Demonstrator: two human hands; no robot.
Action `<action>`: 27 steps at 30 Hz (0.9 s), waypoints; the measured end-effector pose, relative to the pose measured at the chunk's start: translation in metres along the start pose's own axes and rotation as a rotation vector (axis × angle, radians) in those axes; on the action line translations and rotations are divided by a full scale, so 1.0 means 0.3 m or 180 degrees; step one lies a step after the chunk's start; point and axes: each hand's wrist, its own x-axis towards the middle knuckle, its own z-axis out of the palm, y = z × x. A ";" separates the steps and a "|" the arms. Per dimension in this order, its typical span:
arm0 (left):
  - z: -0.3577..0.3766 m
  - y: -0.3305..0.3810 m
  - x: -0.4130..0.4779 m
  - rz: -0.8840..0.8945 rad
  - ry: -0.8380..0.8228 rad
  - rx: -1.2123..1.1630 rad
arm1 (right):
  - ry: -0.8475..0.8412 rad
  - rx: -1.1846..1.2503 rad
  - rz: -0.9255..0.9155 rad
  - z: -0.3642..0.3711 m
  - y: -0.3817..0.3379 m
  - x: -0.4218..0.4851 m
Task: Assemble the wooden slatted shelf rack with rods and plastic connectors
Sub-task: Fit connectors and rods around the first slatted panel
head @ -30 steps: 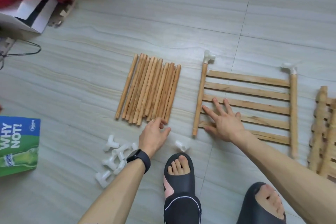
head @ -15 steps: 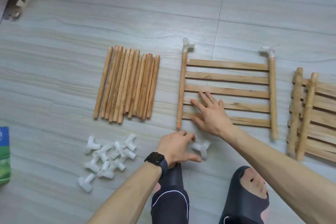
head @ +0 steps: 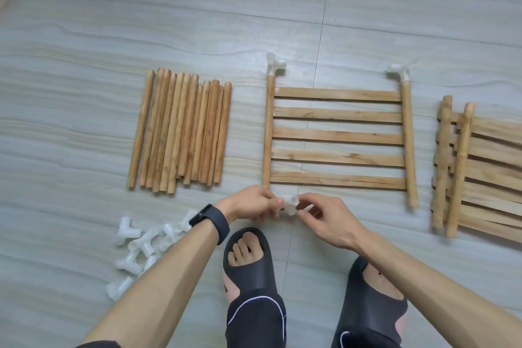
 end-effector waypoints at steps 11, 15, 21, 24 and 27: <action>-0.051 -0.040 -0.017 -0.0164 0.0306 -0.0113 | -0.0034 0.0904 0.0676 0.140 -0.073 0.048; -0.041 -0.076 -0.021 -0.0120 0.0440 -0.0164 | -0.0196 0.1330 0.0849 0.146 -0.078 0.045; -0.042 -0.101 -0.021 -0.0216 0.0660 -0.0613 | -0.0359 0.2023 0.1117 0.133 -0.105 0.073; -0.049 -0.094 -0.028 -0.0145 0.0661 -0.0663 | -0.0434 0.2590 0.1198 0.127 -0.115 0.081; -0.063 -0.084 -0.037 -0.0111 0.0618 -0.0659 | -0.0426 0.3078 0.1312 0.123 -0.116 0.091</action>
